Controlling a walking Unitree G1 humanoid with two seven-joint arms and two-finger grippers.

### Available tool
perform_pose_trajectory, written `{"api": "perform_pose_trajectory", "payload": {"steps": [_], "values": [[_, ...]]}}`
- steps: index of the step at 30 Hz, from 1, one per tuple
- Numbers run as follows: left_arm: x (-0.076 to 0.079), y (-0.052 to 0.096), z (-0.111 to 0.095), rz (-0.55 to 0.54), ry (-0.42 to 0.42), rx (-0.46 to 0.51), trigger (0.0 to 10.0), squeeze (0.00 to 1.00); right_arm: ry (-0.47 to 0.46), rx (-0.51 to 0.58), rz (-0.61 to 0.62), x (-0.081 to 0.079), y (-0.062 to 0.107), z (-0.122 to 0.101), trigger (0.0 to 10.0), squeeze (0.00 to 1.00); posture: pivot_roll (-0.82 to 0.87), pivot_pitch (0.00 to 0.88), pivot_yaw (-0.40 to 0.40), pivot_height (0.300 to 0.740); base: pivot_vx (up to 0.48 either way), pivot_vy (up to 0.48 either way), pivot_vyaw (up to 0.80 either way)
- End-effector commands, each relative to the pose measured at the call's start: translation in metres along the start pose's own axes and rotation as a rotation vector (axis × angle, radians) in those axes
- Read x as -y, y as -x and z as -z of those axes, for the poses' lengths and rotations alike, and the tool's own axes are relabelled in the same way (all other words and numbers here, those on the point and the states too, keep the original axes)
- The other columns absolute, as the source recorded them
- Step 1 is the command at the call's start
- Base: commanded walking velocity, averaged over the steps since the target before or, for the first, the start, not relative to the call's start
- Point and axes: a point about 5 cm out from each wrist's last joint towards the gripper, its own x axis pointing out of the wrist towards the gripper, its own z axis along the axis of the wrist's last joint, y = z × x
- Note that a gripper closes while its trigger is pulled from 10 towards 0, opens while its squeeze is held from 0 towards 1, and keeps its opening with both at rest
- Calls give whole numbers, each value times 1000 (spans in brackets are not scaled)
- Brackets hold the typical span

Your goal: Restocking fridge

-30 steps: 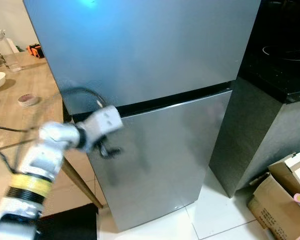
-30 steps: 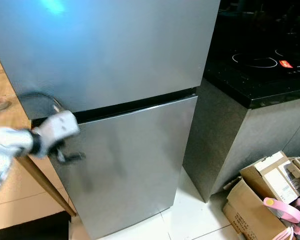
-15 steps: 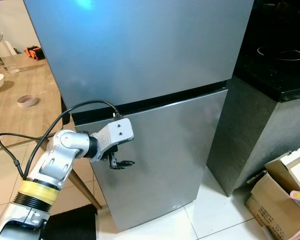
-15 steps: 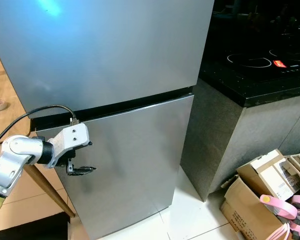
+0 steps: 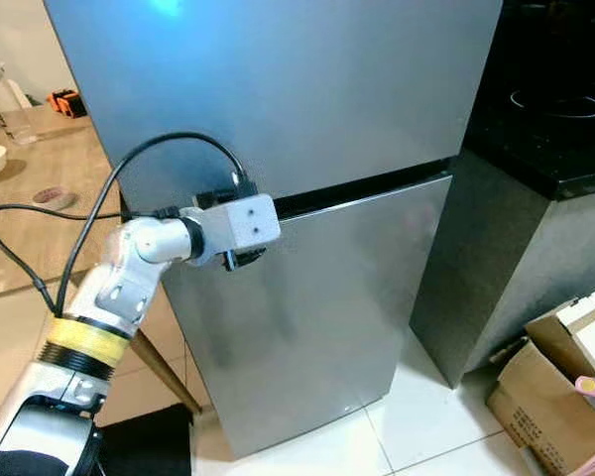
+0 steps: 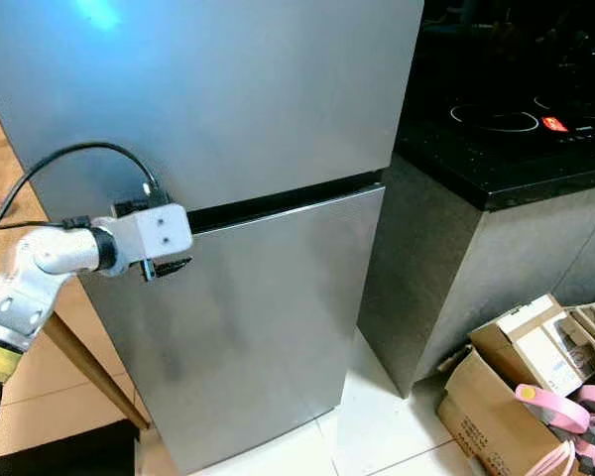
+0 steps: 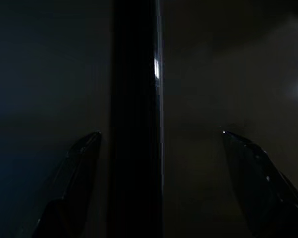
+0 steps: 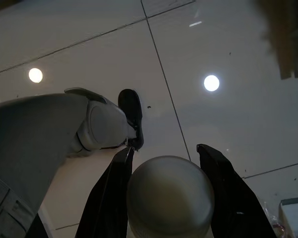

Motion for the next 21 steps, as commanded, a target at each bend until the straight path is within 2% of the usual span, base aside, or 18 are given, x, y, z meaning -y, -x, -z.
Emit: {"api": "perform_pose_trajectory", "payload": {"steps": [1, 9, 15, 16, 20, 21], "values": [[1, 3, 24, 1, -22, -138, 10000, 0, -19, -2, 13, 3, 2, 3, 10000, 0, -116, 42, 15, 740, 0, 0, 0], [2, -2, 38, -33, -68, -207, 10000, 0, -24, -5, 11, 2, 2, 5, 10000, 0, -116, 41, 17, 740, 0, 0, 0], [8, -6, 44, -19, -38, -221, 10000, 0, -22, -8, 17, 5, 3, 6, 10000, 0, -119, 50, 14, 740, 0, 0, 0], [9, -7, 45, -12, -23, -223, 10000, 0, -21, -9, 17, 5, 3, 6, 10000, 0, -119, 50, 14, 740, 0, 0, 0], [21, -11, 50, 53, 136, -194, 10000, 0, -23, -5, 18, 5, 3, 5, 10000, 0, -122, 51, 15, 740, 0, 0, 0], [21, -11, 50, 53, 136, -194, 10000, 0, -23, -5, 18, 5, 3, 5, 10000, 0, -122, 51, 15, 740, 0, 0, 0]]}}
